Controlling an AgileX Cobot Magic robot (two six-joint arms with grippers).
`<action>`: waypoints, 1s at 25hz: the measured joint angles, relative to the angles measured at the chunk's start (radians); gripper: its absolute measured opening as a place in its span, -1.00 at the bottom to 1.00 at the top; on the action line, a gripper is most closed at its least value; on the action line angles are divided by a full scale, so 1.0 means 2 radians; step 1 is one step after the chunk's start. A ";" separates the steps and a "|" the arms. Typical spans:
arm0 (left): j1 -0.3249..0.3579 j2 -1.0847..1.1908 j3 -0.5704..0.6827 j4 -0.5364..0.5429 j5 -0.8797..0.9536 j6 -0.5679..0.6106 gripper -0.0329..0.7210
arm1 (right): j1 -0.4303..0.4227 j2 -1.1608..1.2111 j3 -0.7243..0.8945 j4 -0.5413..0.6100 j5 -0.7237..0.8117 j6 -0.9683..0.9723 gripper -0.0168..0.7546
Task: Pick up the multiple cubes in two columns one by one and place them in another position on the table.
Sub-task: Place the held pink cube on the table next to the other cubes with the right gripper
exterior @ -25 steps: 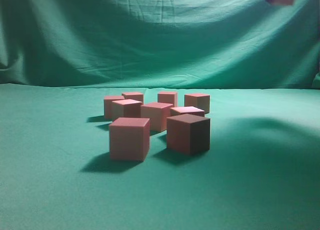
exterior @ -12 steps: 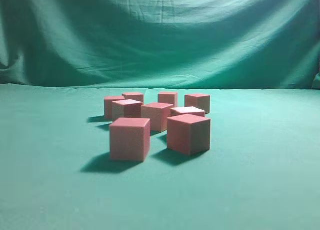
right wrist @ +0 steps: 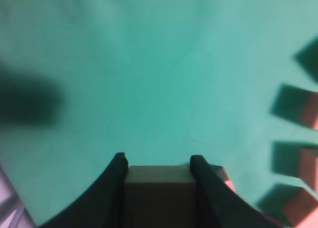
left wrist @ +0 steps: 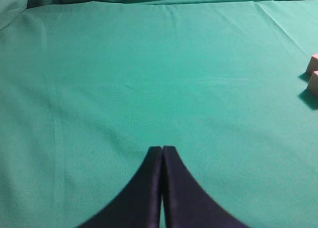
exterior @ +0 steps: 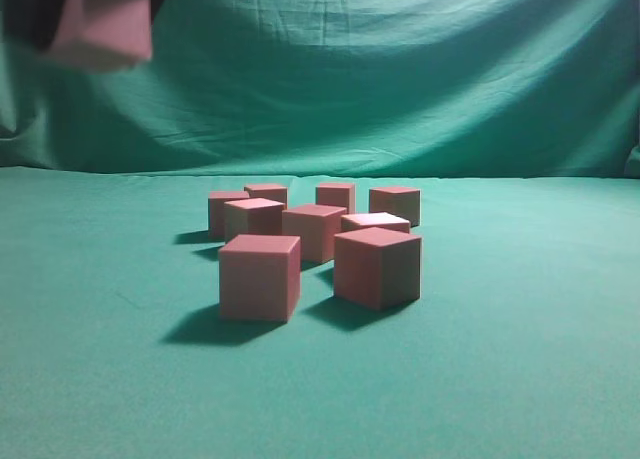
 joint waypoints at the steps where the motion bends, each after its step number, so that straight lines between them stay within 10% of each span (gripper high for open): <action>1: 0.000 0.000 0.000 0.000 0.000 0.000 -0.91 | 0.004 0.009 0.000 0.000 0.000 0.001 -0.27; 25: 0.000 0.000 0.000 0.000 0.000 0.000 -0.91 | 0.008 0.092 0.000 -0.092 -0.048 0.186 -0.27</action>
